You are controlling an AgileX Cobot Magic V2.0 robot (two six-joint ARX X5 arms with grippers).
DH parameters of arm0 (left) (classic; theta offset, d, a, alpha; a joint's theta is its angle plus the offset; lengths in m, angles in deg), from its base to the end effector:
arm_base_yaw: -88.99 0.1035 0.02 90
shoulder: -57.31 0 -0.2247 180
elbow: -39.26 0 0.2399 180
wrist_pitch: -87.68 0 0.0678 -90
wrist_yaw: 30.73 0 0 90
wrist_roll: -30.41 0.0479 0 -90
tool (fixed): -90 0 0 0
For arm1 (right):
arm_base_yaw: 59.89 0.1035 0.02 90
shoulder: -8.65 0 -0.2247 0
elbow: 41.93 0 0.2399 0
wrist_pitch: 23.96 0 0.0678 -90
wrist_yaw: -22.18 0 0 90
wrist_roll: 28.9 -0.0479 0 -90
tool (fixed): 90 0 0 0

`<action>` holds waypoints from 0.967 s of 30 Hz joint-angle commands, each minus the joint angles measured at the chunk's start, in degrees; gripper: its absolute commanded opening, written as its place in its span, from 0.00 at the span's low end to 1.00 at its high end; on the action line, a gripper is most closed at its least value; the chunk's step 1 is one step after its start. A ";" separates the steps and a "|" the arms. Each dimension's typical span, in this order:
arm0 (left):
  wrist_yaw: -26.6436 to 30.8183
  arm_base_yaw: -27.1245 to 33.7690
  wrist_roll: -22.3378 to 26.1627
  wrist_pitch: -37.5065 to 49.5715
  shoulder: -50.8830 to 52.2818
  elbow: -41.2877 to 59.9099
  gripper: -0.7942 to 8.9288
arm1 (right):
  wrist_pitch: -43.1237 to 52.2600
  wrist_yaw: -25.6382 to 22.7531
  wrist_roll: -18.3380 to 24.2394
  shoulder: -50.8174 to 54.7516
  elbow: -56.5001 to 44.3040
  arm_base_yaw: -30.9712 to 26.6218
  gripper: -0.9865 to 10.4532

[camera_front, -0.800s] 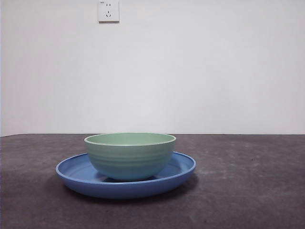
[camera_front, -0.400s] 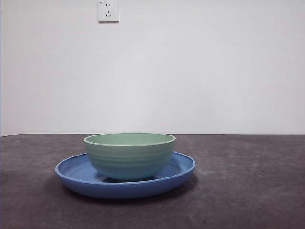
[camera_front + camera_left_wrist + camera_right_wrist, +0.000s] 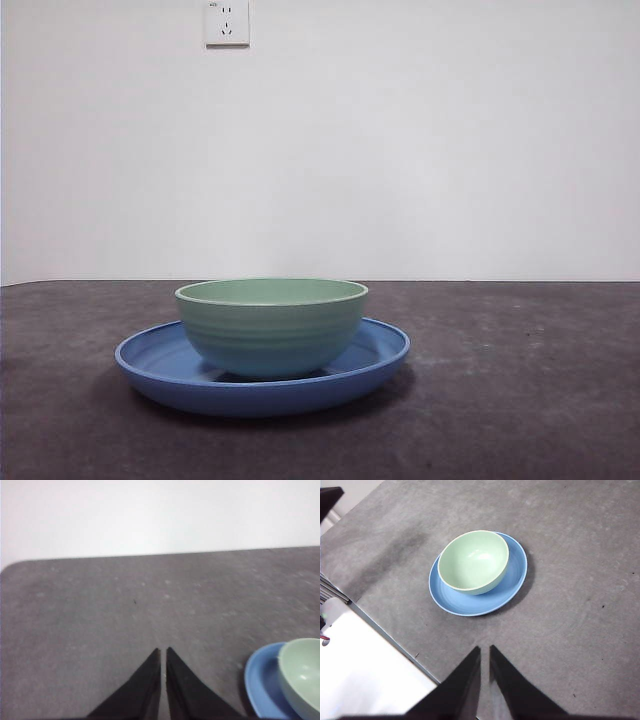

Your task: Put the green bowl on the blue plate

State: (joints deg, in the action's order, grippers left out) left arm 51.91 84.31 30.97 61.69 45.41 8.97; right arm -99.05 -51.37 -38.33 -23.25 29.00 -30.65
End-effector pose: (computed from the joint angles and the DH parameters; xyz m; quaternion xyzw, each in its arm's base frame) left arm 0.1411 -0.0177 0.2103 0.0033 0.0657 -0.1050 0.9923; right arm 0.0872 0.0644 0.3064 0.0377 0.3369 0.3426 0.8762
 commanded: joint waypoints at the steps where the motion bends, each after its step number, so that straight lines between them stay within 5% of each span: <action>1: 0.35 0.92 0.94 7.48 0.07 4.15 0.10 | 0.57 0.00 -0.37 -0.15 0.39 0.37 0.11; 11: 11.43 2.64 -2.95 11.04 1.07 11.54 0.10 | 0.57 0.00 -0.37 -0.15 0.39 0.37 0.11; 29: 11.28 3.74 -2.82 0.74 11.63 15.12 0.10 | 0.59 0.00 -0.37 -0.15 0.39 0.37 0.11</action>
State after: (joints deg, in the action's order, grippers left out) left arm 63.41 87.87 28.11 62.89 56.64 22.93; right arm -99.05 -51.37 -38.33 -23.25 29.00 -30.65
